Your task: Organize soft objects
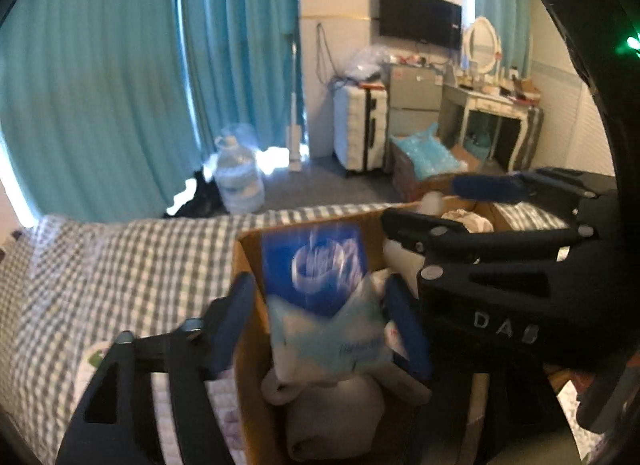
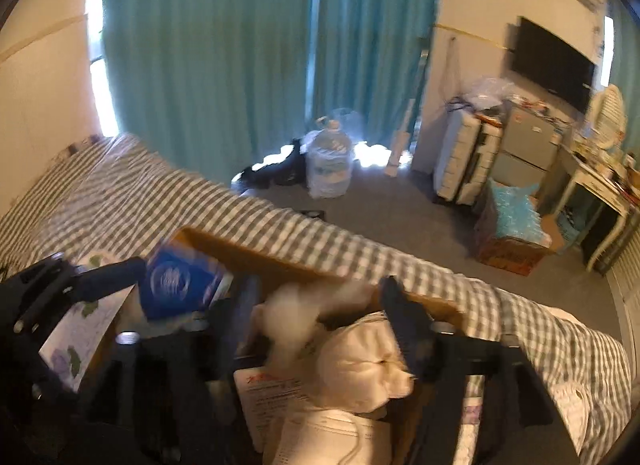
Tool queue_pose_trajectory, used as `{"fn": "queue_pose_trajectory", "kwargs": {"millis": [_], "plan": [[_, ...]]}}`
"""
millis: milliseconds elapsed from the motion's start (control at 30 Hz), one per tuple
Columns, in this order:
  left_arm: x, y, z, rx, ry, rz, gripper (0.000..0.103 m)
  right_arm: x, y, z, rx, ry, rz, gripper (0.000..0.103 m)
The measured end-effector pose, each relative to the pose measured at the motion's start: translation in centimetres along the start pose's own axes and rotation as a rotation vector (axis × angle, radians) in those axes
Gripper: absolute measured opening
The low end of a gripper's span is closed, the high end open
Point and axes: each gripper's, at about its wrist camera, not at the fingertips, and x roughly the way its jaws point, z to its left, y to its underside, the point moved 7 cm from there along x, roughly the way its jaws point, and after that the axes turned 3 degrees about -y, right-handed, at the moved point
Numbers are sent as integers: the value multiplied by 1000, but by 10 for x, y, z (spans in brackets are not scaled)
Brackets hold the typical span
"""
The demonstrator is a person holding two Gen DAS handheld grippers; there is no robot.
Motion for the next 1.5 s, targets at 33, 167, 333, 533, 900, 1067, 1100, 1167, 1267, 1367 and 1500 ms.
{"fn": "queue_pose_trajectory", "kwargs": {"millis": [33, 167, 333, 533, 900, 1067, 1100, 1167, 1267, 1367, 1500], "plan": [[-3, -1, 1, 0, -8, -4, 80, -6, -2, -3, 13, 1, -6, 68], [-28, -11, 4, -8, -37, -13, 80, -43, -14, -12, 23, 49, -36, 68], [-98, -46, 14, -37, -64, -106, 80, -126, -41, -18, 46, 100, -117, 72], [-209, -86, 28, -92, -88, -267, 97, -248, -70, -6, 41, 143, -245, 86], [-365, -92, 42, -92, -133, -522, 103, -414, -58, 32, 2, 204, -410, 103], [-377, -65, 39, -99, -120, -540, 103, -439, -24, 47, 5, 132, -473, 103], [-377, -59, 39, -98, -123, -542, 103, -439, -14, 49, 9, 134, -486, 103], [-371, -43, 40, -100, -136, -549, 103, -435, 2, 51, 10, 135, -504, 103], [-360, -23, 40, -97, -143, -546, 103, -417, 26, 51, 24, 135, -518, 103], [-335, 2, 37, -101, -158, -531, 103, -393, 52, 47, 32, 156, -546, 103], [-291, 48, 36, -104, -193, -498, 103, -337, 95, 37, 34, 169, -511, 103]]}}
